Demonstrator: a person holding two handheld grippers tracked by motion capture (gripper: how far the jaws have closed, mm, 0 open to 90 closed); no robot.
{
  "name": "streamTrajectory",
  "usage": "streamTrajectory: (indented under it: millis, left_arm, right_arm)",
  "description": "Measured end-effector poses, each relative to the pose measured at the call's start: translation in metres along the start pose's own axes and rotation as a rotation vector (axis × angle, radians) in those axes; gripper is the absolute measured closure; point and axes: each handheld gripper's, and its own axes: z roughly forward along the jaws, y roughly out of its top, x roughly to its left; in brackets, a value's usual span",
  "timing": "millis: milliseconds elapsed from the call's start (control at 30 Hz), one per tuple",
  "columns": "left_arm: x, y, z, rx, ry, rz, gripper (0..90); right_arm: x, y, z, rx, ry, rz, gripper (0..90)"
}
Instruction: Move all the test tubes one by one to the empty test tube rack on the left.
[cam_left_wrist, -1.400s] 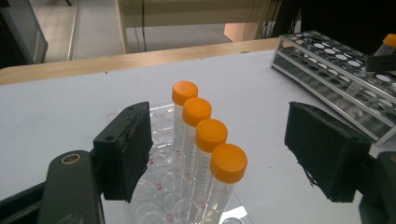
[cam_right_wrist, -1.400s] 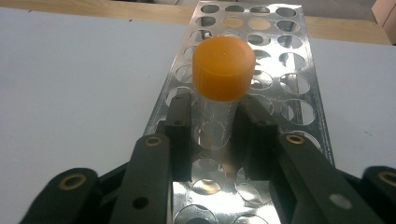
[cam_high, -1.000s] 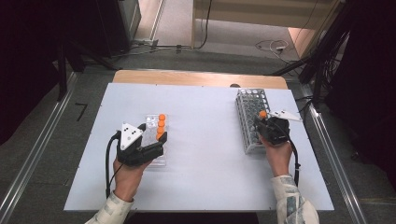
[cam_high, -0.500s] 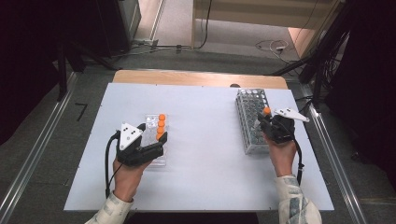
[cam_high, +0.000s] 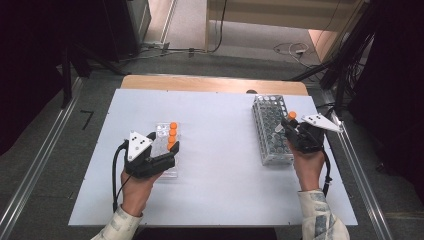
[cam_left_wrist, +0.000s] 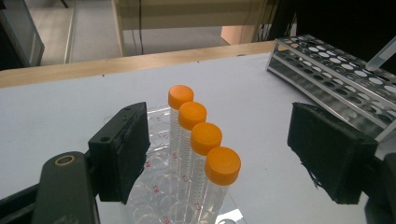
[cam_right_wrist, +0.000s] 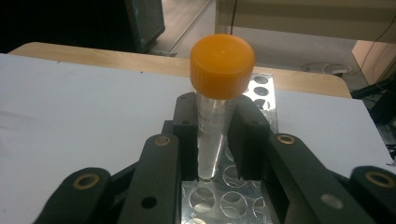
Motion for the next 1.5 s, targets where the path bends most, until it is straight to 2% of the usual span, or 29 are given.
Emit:
streamTrajectory:
  millis: [167,300,367,833,1100,1300,1433,1500]
  left_arm:
    - [0.0,0.001,-0.002,-0.009,-0.004,-0.001,20.3]
    - [0.0,0.001,-0.002,-0.012,-0.002,0.0,20.3]
    - [0.0,0.001,-0.002,-0.01,-0.005,-0.001,20.3]
    - [-0.006,0.002,-0.004,-0.01,-0.03,0.006,20.5]
    - [-0.011,0.002,-0.004,-0.008,-0.05,0.01,20.6]
    - [-0.017,0.002,-0.004,-0.001,-0.073,0.021,20.7]
    - [-0.022,0.001,-0.004,0.003,-0.103,0.026,20.7]
    - [-0.026,0.001,-0.003,0.008,-0.134,0.027,21.2]
  right_arm:
    - [0.005,0.001,-0.005,0.001,0.025,-0.012,71.9]
    - [0.011,0.002,-0.008,0.006,0.065,-0.014,71.9]
    - [0.015,0.002,-0.01,0.007,0.076,-0.032,72.0]
    - [0.049,-0.003,-0.01,0.037,0.213,-0.072,72.1]
    - [0.08,-0.012,-0.005,0.086,0.299,-0.126,72.0]
    - [0.108,-0.022,-0.001,0.123,0.353,-0.192,72.0]
    - [0.125,-0.03,0.001,0.142,0.396,-0.214,72.1]
    - [0.135,-0.034,0.002,0.149,0.419,-0.227,72.0]
